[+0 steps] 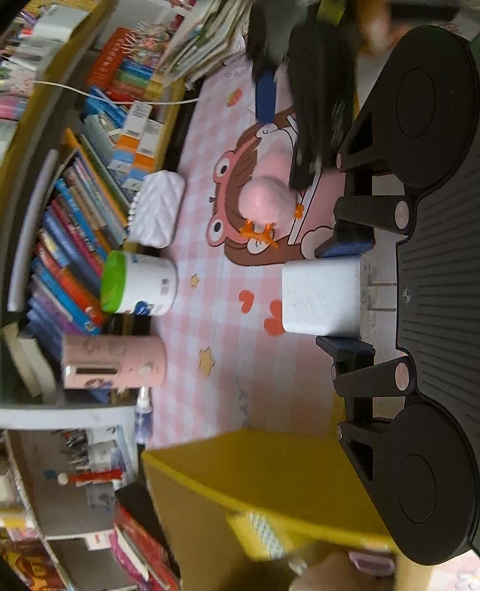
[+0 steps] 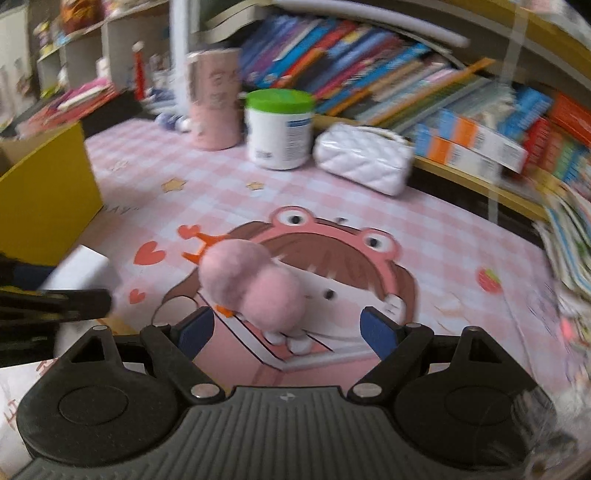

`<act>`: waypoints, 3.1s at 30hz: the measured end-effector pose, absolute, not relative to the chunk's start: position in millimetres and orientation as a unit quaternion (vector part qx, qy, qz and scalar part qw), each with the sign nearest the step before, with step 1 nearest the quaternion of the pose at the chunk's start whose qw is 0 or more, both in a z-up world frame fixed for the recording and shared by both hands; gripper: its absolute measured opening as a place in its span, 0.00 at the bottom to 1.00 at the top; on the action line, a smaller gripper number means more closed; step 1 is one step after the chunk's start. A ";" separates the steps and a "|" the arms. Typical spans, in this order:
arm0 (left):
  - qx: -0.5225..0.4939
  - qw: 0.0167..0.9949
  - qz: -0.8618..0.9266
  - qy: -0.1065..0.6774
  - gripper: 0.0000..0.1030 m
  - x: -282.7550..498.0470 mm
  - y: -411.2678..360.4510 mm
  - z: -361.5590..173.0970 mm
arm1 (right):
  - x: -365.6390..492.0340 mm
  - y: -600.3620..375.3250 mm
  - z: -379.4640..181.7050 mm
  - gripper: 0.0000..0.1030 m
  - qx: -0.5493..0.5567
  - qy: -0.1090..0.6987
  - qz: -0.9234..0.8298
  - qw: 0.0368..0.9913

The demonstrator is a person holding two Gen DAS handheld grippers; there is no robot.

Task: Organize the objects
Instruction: 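Grasp the white charger with the left gripper while the right gripper grasps the pink pom-pom, then carry the charger with the left gripper while the right gripper carries the pom-pom to the box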

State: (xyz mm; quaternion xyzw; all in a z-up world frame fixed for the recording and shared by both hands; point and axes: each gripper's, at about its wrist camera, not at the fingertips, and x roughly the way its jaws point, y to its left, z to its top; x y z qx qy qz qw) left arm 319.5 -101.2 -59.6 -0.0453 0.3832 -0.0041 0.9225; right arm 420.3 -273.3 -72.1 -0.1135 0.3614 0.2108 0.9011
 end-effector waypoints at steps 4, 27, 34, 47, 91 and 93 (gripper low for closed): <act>-0.052 0.925 -0.006 0.376 0.40 300.8 -96.4 -50.4 | 437.0 -249.9 -81.9 0.83 -0.153 0.361 0.240 0.888; -0.055 0.932 -0.009 0.357 0.40 258.8 -85.6 -36.8 | 387.8 -262.6 -61.6 0.56 -0.054 0.382 0.194 0.902; -0.054 0.934 -0.022 0.353 0.40 237.9 -73.9 -33.2 | 328.1 -268.4 -38.8 0.56 -0.020 0.373 0.173 0.911; -0.062 0.936 -0.049 0.343 0.40 179.8 -29.1 -32.4 | 242.1 -233.9 -23.4 0.56 -0.020 0.364 0.143 0.920; -0.074 0.935 -0.010 0.346 0.40 37.3 117.6 -34.5 | 93.4 -72.1 -33.9 0.56 -0.040 0.388 0.198 0.899; -0.077 0.936 -0.006 0.344 0.40 36.3 120.2 -33.6 | 93.6 -69.0 -33.4 0.56 -0.042 0.388 0.202 0.898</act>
